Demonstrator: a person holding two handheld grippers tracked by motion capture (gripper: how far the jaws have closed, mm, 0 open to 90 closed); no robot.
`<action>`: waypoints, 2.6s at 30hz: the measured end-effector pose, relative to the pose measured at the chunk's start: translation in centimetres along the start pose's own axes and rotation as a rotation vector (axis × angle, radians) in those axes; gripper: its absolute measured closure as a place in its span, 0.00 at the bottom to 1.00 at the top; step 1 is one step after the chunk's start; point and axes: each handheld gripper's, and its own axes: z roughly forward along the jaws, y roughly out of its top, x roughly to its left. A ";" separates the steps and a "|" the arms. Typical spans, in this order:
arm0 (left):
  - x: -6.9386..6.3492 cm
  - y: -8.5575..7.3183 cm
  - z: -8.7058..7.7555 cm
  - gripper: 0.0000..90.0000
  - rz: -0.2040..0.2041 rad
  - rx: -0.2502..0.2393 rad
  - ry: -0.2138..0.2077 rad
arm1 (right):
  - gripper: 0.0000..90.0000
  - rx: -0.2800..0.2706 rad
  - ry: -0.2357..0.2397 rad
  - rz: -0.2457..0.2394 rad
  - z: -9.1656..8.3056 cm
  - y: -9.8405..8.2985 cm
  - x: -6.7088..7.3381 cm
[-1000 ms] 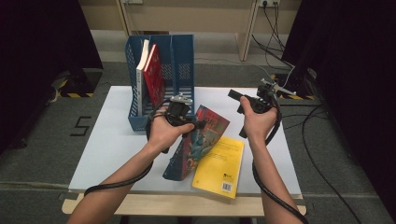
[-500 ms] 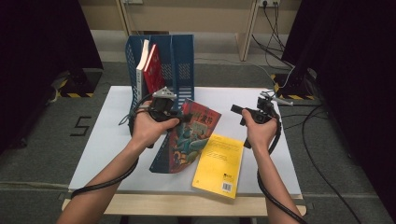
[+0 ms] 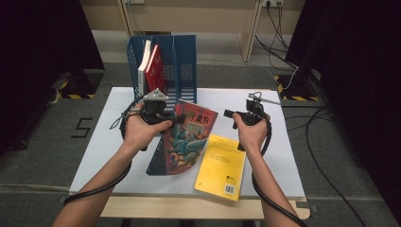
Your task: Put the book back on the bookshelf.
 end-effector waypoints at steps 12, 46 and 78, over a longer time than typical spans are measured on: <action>0.2 -0.3 -0.4 0.81 -0.006 -0.002 -0.010 | 0.94 0.023 -0.002 -0.031 1.8 -0.1 1.6; 1.0 -0.2 0.3 0.76 -0.057 0.044 -0.050 | 1.00 0.138 0.037 0.019 3.7 -1.5 1.2; 0.6 0.8 -1.0 0.82 -0.048 0.021 -0.047 | 0.95 0.119 0.056 -0.017 2.9 -1.2 2.2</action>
